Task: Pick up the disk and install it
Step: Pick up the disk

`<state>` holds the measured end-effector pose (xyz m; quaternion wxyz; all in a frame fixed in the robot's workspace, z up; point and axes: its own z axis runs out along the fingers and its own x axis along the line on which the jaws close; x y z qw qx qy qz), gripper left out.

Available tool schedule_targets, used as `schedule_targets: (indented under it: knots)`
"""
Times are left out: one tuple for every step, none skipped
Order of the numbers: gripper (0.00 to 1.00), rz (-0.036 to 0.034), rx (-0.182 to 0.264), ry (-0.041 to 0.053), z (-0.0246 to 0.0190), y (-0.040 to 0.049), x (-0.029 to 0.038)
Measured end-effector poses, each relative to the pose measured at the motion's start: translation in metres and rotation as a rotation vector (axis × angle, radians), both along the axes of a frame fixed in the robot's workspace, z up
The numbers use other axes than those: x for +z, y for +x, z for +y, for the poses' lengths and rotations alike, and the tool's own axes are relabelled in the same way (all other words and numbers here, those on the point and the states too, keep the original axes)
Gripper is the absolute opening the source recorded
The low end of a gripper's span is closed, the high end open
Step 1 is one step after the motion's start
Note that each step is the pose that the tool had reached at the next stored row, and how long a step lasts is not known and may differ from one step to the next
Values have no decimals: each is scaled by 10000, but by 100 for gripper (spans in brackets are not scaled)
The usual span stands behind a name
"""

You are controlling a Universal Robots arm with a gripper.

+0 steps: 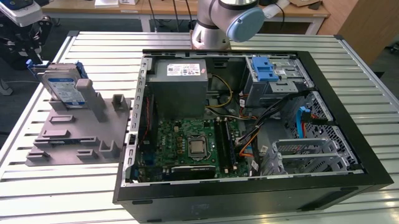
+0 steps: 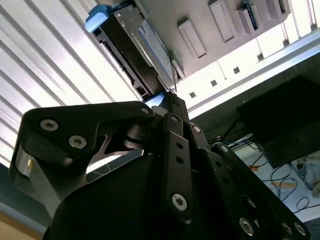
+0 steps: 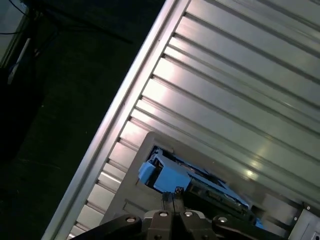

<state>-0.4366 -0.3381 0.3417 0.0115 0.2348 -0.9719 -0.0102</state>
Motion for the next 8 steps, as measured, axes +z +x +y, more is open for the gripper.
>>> schedule_targets:
  knots:
    - [11,-1,176,2,0,0,-1]
    - [11,-1,358,4,0,0,-1]
    - [11,-2,526,7,0,0,-1]
    - [11,0,692,10,0,0,0]
    - [11,-1,851,14,0,0,0]
    - [11,-1,1030,18,0,0,0]
    - [11,-1,1189,23,0,0,0]
    - [11,-1,1358,27,0,0,-1]
